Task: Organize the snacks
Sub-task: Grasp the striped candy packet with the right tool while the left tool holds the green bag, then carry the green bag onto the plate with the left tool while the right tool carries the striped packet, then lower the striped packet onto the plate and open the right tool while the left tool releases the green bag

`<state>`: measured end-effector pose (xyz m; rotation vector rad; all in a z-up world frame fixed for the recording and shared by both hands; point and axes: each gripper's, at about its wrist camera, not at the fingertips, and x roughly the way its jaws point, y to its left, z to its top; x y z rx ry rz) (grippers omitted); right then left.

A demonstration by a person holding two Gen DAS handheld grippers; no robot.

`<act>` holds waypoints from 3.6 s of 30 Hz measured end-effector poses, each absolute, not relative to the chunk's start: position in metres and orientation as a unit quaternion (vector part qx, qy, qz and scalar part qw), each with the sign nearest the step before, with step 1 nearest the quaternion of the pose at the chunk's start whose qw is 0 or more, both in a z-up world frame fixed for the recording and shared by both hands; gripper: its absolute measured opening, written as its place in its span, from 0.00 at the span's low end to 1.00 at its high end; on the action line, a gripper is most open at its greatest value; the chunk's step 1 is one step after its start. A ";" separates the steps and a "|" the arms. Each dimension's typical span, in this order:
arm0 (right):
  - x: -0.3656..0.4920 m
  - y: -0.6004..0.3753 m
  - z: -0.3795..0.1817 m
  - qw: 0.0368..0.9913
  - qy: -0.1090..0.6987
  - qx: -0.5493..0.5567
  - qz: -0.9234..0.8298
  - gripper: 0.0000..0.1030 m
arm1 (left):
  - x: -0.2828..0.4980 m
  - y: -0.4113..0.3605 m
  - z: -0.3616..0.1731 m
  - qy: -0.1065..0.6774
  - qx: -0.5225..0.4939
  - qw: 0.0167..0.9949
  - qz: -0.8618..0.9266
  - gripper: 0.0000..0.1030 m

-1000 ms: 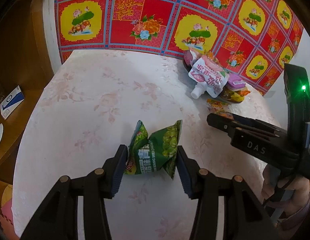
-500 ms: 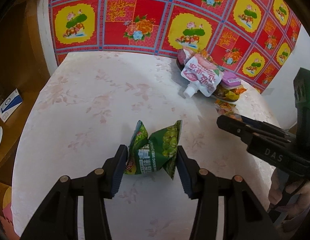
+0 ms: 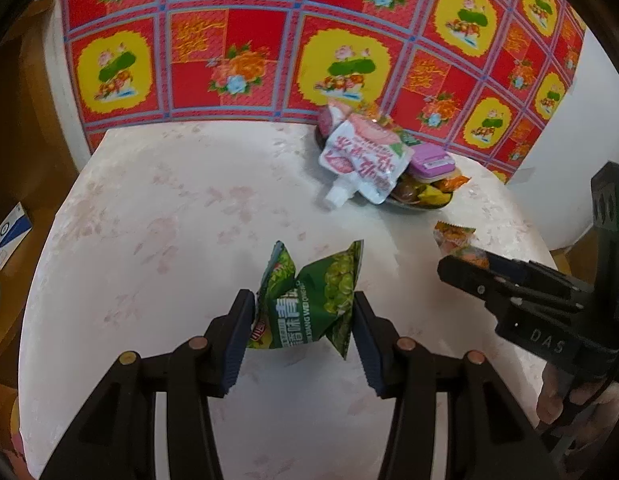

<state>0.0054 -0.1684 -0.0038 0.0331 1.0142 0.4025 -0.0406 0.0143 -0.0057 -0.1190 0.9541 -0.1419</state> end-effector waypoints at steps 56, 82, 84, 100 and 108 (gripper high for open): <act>0.054 -0.245 0.020 0.878 0.450 0.038 0.159 0.45 | 0.106 -0.118 0.015 0.415 0.063 0.900 -0.115 0.53; 0.123 -0.231 0.032 0.876 0.437 0.057 0.197 0.45 | 0.095 -0.072 0.042 0.400 -0.016 0.911 -0.101 0.61; 0.138 -0.226 0.027 0.871 0.445 0.055 0.199 0.45 | 0.094 -0.068 0.042 0.400 -0.019 0.911 -0.097 0.61; 0.204 -0.197 0.008 0.837 0.493 0.049 0.234 0.45 | 0.091 -0.053 0.037 0.401 -0.032 0.912 -0.086 0.61; 0.215 -0.179 0.001 0.823 0.505 0.042 0.256 0.45 | 0.093 -0.054 0.031 0.406 -0.035 0.909 -0.087 0.61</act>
